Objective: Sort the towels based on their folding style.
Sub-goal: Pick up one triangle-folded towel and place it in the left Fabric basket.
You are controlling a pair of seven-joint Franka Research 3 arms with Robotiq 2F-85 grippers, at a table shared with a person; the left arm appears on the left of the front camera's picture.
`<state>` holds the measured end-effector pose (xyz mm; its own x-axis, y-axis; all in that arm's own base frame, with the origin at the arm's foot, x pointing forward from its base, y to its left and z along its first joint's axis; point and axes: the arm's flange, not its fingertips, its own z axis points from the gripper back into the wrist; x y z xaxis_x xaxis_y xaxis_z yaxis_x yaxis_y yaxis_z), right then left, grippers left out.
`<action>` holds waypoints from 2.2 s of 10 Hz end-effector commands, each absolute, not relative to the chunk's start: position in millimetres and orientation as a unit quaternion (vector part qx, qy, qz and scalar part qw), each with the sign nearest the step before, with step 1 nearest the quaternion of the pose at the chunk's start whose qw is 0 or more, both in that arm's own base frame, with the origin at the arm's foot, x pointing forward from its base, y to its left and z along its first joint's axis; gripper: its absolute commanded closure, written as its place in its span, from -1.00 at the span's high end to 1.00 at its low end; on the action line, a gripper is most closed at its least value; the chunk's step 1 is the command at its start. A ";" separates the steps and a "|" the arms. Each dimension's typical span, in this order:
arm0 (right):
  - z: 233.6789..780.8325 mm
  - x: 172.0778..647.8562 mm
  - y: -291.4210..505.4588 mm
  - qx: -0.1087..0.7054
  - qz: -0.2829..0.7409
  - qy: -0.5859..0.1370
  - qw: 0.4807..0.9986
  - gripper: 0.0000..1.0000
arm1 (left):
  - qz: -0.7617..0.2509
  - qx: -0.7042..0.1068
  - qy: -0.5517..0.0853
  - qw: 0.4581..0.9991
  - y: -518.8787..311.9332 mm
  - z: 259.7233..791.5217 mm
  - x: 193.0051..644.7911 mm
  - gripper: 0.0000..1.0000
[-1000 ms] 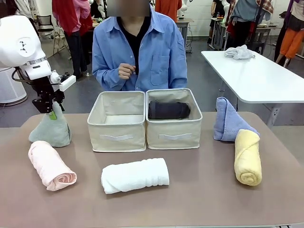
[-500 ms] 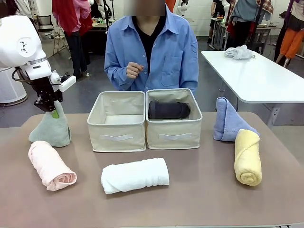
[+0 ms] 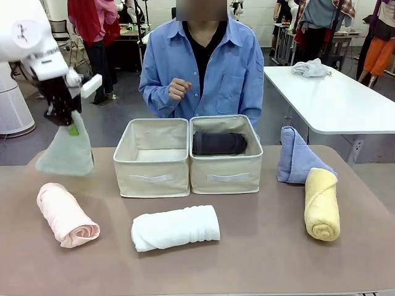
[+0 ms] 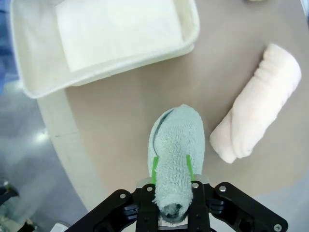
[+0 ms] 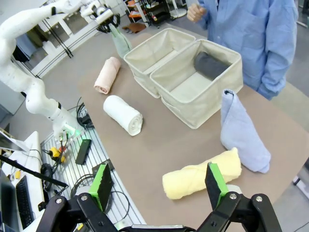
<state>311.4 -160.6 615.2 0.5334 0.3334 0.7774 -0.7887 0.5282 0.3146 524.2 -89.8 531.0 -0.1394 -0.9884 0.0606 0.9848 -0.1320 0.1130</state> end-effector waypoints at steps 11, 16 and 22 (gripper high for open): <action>614.6 312.1 -159.8 0.343 0.351 -0.339 0.803 1.00 | -0.617 0.127 -0.077 0.773 142.2 577.8 359.3 -1.00; 614.6 312.1 -159.8 0.343 0.351 -0.339 0.803 1.00 | -0.597 0.104 -0.086 0.790 168.8 572.3 361.6 -1.00; 614.6 312.1 -159.8 0.343 0.351 -0.339 0.803 1.00 | -0.631 0.069 -0.145 0.759 115.6 596.7 389.3 -1.00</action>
<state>311.6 -160.6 615.3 0.5350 0.3337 0.7762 -0.7875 0.5297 0.3151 375.1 134.7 583.4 0.2067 -0.9756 0.0736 0.9360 0.2190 0.2755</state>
